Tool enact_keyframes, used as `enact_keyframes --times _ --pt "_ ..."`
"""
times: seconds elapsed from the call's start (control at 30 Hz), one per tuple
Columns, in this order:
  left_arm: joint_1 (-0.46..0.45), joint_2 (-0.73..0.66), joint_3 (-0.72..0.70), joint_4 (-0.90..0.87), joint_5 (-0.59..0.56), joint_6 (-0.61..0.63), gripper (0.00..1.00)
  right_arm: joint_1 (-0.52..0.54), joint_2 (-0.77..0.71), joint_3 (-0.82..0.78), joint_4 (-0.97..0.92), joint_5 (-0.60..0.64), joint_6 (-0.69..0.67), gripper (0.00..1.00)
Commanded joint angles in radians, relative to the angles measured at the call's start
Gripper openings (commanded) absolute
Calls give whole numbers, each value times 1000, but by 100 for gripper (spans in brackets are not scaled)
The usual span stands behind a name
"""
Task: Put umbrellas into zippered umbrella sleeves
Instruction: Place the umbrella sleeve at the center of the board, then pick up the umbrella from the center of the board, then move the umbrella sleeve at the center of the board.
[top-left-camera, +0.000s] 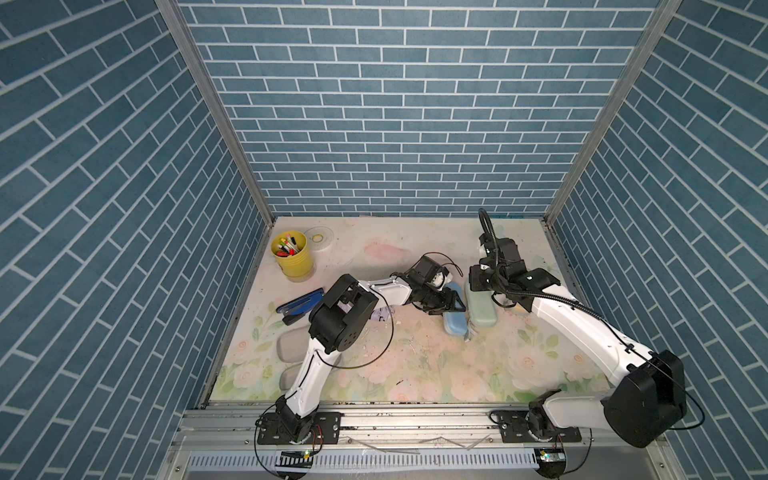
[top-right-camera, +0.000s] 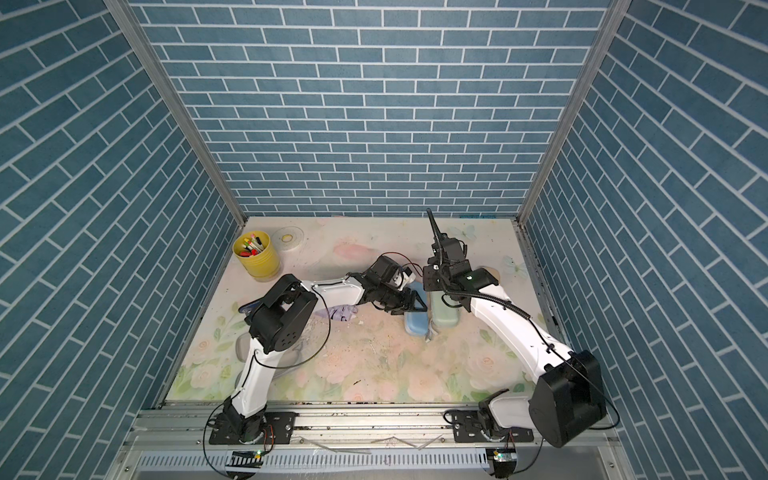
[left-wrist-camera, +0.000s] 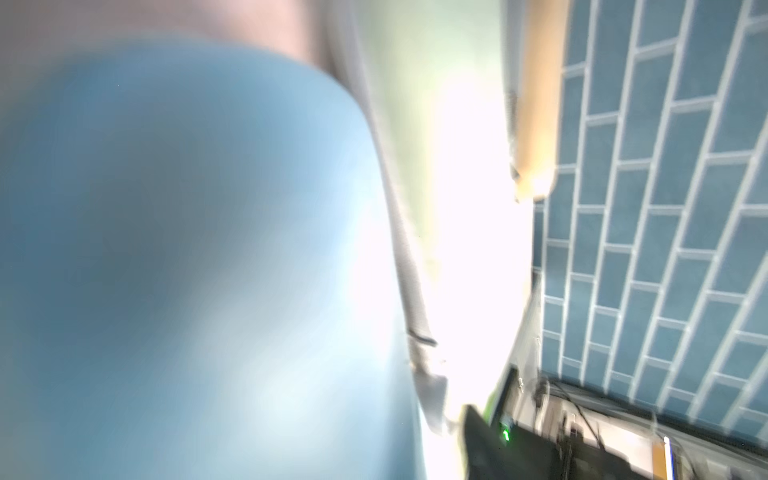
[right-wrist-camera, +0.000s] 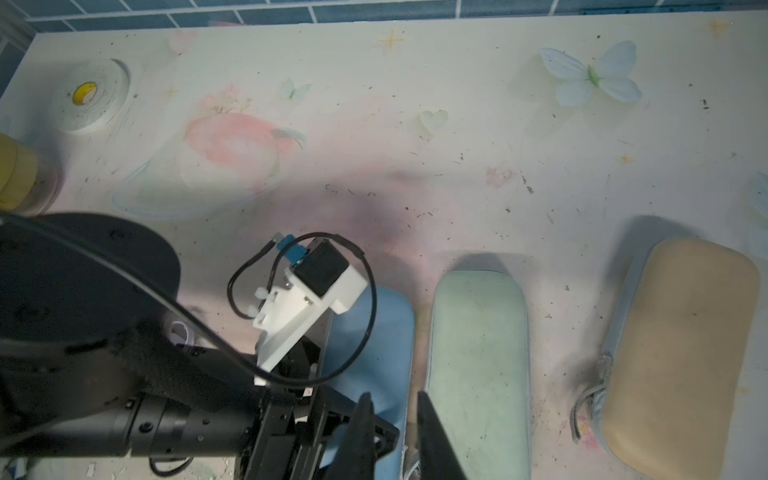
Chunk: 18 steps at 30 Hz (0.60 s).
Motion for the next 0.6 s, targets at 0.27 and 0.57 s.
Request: enact_keyframes --times 0.27,0.57 --pt "106 -434 -165 -308 -258 252 99 -4 55 4 57 -125 122 45" --pt "352 -1007 -498 -547 -753 161 99 224 339 144 79 -196 -100 65"
